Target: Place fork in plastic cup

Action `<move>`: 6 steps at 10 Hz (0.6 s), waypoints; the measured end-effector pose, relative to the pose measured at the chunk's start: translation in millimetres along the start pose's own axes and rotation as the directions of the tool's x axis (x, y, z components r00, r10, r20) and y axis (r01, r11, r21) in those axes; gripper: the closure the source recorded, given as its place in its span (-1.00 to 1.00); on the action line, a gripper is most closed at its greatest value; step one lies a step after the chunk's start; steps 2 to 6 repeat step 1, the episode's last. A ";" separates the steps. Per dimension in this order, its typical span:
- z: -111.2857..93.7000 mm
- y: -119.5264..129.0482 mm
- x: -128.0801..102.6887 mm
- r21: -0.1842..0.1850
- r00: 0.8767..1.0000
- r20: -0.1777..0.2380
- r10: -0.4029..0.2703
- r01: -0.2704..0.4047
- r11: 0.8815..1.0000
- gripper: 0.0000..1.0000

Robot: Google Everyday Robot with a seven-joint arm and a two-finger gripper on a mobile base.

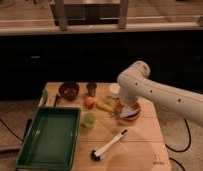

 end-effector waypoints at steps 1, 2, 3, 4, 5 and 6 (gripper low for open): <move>-2.0 -3.2 -5.9 -0.001 1.000 -0.005 -0.030 0.030 1.000 1.00; -2.0 -3.2 -5.9 -0.001 1.000 -0.005 -0.030 0.030 1.000 1.00; -2.0 -3.2 -5.9 -0.001 1.000 -0.005 -0.030 0.030 1.000 1.00; -2.0 -3.2 -5.9 -0.001 1.000 -0.005 -0.030 0.030 1.000 1.00; -2.0 -3.2 -5.9 -0.001 1.000 -0.005 -0.030 0.030 1.000 1.00; -2.0 -3.2 -5.9 -0.001 1.000 -0.005 -0.030 0.030 1.000 1.00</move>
